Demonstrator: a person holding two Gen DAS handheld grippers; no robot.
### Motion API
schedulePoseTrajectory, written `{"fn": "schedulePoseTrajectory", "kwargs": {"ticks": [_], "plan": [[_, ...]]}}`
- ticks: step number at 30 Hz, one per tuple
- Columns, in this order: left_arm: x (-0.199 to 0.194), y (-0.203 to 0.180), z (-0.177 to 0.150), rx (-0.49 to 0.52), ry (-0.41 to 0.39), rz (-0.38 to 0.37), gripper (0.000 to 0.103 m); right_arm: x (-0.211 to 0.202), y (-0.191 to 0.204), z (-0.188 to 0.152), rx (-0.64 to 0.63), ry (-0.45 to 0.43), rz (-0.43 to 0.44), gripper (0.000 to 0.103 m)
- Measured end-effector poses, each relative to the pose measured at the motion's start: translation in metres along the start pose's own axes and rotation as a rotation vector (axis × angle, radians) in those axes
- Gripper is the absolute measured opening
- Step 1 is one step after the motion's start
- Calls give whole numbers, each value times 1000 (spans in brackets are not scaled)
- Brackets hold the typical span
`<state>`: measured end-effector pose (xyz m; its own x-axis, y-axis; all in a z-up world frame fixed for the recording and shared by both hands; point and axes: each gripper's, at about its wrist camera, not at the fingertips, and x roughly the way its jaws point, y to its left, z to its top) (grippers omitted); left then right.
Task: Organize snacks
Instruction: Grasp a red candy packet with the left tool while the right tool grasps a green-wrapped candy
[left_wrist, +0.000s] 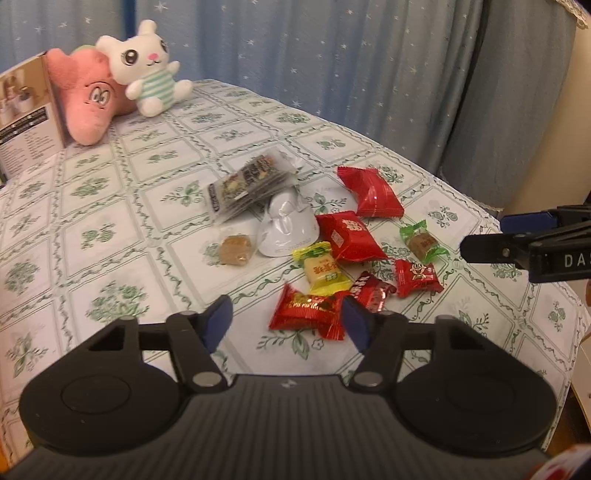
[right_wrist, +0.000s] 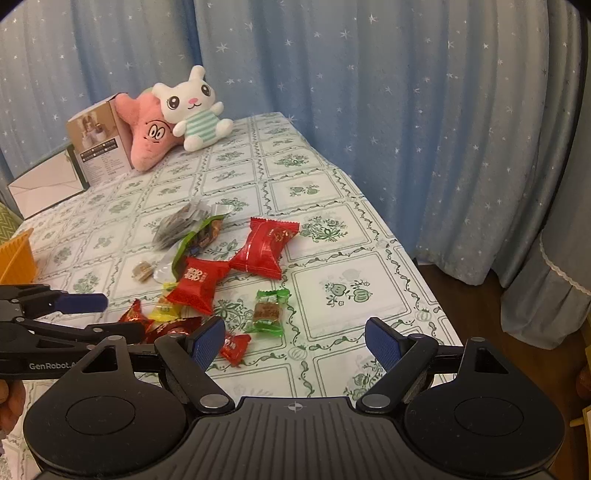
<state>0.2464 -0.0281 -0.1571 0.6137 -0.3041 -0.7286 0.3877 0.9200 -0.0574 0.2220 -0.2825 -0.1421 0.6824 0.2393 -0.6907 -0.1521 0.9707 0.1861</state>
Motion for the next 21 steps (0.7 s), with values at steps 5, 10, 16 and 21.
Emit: {"fn": "schedulePoseTrajectory", "kwargs": {"ticks": [5,10,16,21], "plan": [[8,-6,1,48,16,-4,34,7,-1,2,-6,9,-8,83],[4,-2,-2,10,24,-1,20,11,1,5,-12,7,-3,83],[-17,11,-11,-88,-1,36,20,19,10,10,-47,1,7,82],[-37,17,-16,-131,-21,55,20,36,21,13,-77,23,15,57]]}}
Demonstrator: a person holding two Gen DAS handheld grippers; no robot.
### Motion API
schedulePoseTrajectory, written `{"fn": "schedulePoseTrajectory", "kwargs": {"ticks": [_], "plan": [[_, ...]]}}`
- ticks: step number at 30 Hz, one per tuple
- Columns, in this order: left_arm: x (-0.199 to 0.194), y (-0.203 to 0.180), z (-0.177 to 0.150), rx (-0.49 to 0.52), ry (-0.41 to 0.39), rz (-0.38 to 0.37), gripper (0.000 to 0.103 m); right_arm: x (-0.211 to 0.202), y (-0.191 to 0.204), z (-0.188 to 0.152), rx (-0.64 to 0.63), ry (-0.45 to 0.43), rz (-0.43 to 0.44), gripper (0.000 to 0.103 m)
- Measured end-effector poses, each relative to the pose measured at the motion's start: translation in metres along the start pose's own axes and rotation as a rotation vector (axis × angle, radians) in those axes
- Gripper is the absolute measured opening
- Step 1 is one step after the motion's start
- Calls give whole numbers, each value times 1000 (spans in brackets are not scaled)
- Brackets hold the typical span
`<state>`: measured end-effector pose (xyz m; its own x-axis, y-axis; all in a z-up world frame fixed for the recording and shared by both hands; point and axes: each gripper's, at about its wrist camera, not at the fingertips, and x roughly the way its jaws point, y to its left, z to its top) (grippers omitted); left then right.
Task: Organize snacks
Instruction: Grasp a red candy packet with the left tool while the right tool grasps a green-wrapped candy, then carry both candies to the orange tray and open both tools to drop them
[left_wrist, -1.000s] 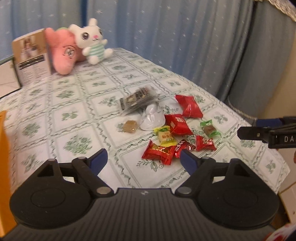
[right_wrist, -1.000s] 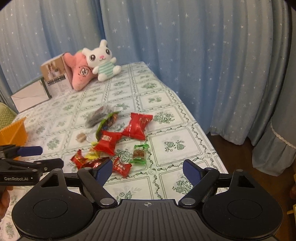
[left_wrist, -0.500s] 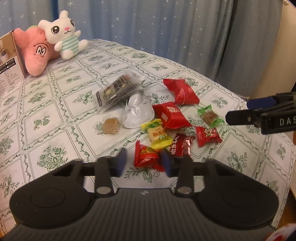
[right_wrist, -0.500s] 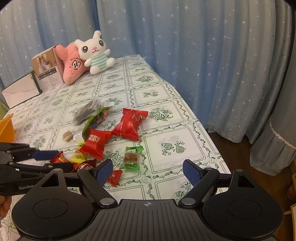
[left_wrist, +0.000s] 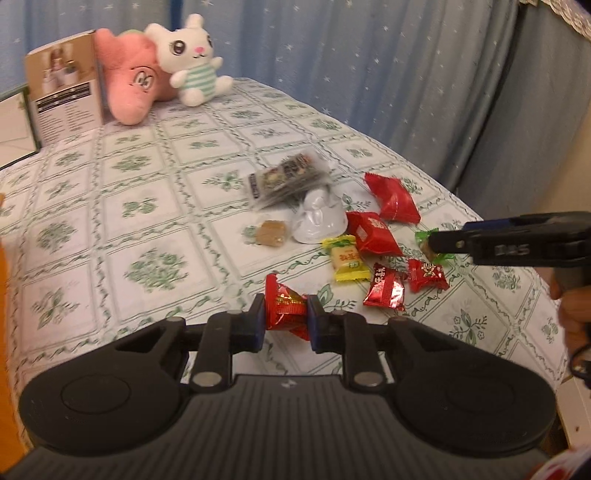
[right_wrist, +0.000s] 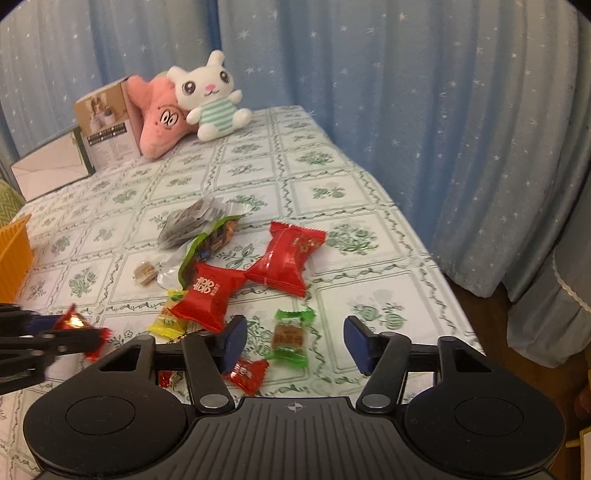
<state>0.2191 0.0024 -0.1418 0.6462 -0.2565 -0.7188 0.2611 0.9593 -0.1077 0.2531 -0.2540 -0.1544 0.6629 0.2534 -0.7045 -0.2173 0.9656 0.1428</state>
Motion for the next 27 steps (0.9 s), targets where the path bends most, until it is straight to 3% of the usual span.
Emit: {"fn": "schedulePoseTrajectory", "kwargs": {"ticks": [2,4,6,16,22,27], "plan": [[-6,2,-1,-12,-6,8,20,9,5,-1,-23,20,-9,51],[-12,5,-2,-28,-11,12,20,16,8,-3,-31,45,-23,32],[-16,8,-3,-44,-13,17,20,18,9,-5,-37,39,-44,24],[-57,22,-1,-115,-56,53,20,-26,25,15,-56,-39,-28,20],[-105,46,7,-163,-105,103,20,-69,74,46,-83,-110,101,20],[-147,77,12,-196,-130,162,20,-85,139,64,-131,-107,260,20]]}}
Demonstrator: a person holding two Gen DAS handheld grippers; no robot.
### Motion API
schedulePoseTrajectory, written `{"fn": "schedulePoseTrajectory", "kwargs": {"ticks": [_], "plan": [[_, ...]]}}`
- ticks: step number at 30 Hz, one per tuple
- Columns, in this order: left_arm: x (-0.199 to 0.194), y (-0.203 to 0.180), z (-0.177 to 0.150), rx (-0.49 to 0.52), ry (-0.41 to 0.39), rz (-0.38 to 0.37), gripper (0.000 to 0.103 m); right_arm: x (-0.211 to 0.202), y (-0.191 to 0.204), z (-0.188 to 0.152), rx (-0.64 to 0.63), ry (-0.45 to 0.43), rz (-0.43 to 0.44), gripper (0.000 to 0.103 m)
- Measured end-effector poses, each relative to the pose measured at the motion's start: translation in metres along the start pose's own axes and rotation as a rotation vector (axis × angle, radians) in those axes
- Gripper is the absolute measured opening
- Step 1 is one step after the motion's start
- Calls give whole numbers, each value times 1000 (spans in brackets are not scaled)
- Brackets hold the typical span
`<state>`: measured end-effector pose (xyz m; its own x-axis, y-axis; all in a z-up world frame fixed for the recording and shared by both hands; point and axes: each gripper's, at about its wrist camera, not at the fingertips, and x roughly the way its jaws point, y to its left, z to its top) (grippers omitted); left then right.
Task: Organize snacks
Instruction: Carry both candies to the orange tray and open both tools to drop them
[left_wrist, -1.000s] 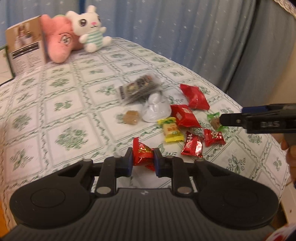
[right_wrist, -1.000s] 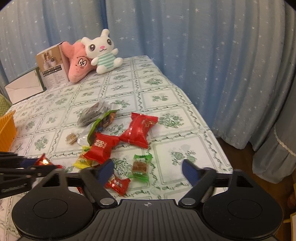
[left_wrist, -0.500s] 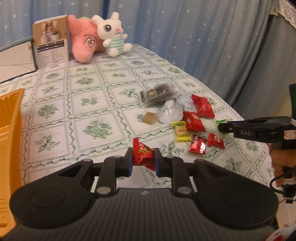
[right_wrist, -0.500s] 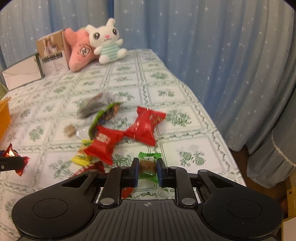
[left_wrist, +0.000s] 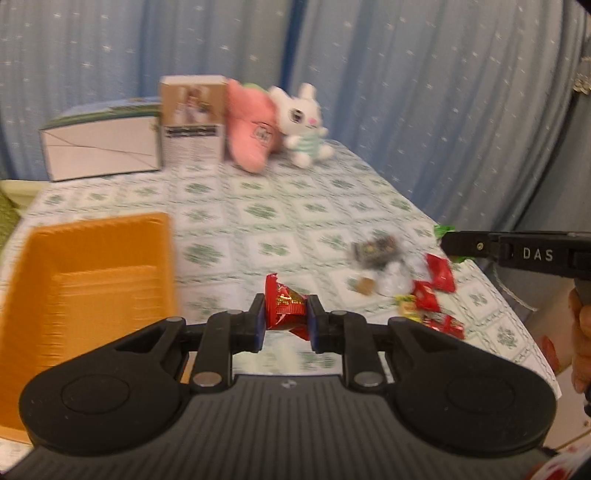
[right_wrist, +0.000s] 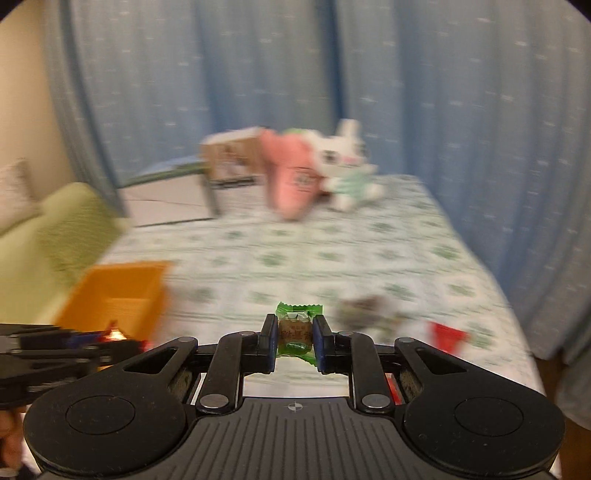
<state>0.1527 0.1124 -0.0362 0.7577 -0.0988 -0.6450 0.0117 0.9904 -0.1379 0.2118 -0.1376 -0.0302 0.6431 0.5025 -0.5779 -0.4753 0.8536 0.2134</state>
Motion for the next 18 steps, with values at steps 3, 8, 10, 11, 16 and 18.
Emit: {"fn": "schedulePoseTrajectory", "kwargs": {"ticks": [3,8,10,11,16,18], "plan": [[-21,27,6,-9,-14,49,20,10,38,7,-18,8,76,20],[-47,76,8,0,-11,137,20,36,95,3,-41,40,177,20],[-52,94,3,4,-2,164,20,49,114,1,-53,56,208,20],[-55,105,0,1,3,179,20,55,124,-3,-56,66,225,20],[-53,141,-17,-49,32,212,20,92,161,-19,-70,122,290,20],[-49,150,-23,-66,42,215,20,104,171,-27,-78,139,305,20]]}}
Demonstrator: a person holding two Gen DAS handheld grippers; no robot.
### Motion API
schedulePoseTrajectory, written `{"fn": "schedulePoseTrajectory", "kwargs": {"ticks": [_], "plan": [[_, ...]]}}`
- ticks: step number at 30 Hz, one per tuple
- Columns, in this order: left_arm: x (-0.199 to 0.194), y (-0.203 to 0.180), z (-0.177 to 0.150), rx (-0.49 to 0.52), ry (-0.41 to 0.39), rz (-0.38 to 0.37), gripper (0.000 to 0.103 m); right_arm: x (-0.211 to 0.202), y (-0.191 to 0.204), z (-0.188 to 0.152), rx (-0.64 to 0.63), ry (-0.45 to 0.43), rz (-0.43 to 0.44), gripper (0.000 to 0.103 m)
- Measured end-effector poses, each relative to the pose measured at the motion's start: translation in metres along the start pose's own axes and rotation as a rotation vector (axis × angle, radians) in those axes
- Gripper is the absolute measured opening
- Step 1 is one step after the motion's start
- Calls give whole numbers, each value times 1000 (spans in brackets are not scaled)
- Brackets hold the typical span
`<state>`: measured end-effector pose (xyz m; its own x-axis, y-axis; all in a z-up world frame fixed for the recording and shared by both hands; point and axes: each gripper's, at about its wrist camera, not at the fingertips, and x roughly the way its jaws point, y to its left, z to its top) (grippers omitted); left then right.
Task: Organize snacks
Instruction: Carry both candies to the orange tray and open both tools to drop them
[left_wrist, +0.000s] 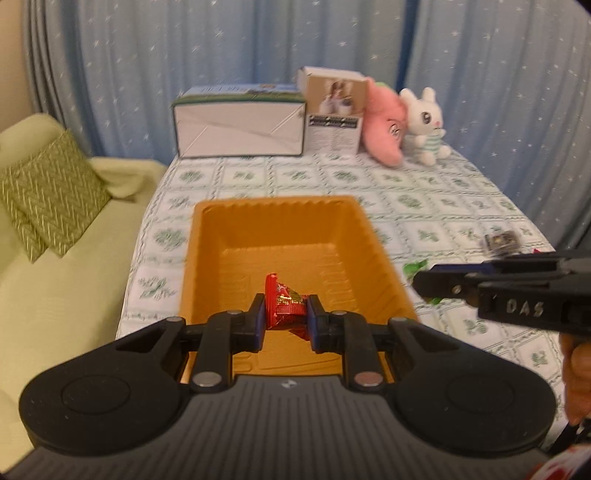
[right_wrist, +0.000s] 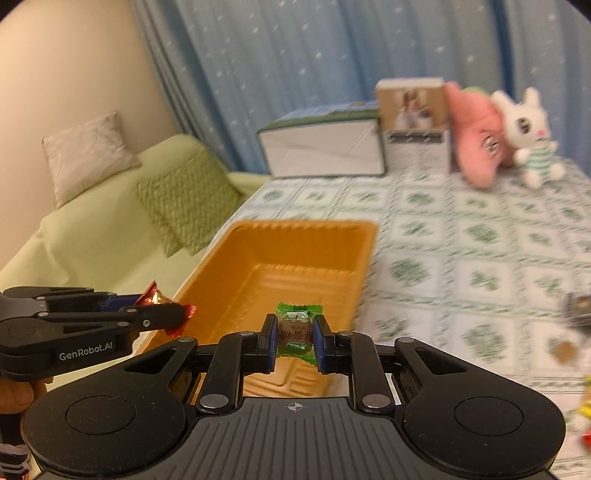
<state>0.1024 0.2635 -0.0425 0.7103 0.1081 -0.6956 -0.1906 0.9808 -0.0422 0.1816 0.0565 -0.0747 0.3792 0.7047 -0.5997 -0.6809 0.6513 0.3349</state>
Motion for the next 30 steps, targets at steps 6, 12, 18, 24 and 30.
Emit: {"fn": "schedulePoseTrajectory", "kwargs": {"ticks": [6,12,18,24,30], "plan": [[17,13,-12,-21,28,9,22,27,-1,-12,1,39,20,20],[22,17,-17,-33,21,30,43,33,-4,-11,9,46,26,20],[4,23,-24,-52,-15,59,51,35,1,-9,14,37,43,20],[-8,26,-34,-75,-15,72,51,37,-1,-4,92,19,91,42],[-24,24,-36,-79,-35,60,54,10,-9,3,129,-49,67,64]]}}
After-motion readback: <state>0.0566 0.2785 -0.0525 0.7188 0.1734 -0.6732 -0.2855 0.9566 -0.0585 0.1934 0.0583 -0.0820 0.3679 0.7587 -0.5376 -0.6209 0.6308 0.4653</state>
